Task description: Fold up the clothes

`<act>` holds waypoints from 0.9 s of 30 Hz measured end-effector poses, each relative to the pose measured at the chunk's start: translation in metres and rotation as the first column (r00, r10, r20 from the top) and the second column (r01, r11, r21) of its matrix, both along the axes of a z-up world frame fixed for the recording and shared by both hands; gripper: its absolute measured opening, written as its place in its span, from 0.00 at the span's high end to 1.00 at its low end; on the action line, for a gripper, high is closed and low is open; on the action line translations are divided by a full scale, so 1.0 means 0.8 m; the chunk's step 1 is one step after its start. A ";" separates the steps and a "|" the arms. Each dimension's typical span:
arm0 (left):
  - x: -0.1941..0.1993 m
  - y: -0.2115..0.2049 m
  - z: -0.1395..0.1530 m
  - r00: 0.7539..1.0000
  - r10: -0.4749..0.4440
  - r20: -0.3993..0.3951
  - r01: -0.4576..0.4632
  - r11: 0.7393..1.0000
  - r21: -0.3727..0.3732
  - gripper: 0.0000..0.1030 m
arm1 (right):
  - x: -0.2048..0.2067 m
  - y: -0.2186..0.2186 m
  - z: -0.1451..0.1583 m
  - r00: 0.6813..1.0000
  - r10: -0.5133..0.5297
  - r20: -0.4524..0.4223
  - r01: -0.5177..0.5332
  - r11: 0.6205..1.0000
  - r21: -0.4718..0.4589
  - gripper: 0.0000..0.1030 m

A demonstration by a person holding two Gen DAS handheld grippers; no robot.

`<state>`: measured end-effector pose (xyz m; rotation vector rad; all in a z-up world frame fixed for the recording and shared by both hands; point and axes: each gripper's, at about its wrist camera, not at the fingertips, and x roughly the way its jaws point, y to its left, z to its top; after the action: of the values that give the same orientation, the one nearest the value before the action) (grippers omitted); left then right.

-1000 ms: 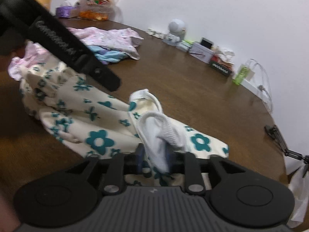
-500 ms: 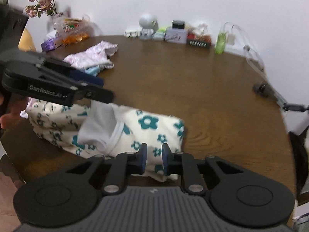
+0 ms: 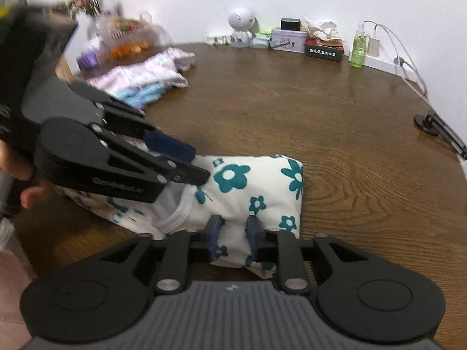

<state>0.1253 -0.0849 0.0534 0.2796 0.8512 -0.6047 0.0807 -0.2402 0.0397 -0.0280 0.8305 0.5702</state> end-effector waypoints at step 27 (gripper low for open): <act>-0.015 0.011 -0.016 0.995 -0.091 -0.029 0.092 0.995 0.027 0.68 | 0.056 -0.081 -0.018 0.965 -0.101 -0.243 0.184 0.918 0.352 0.82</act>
<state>0.1134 -0.0762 0.0404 0.3380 0.8777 -0.6838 0.1259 -0.3050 0.0254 0.4494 0.9192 0.5906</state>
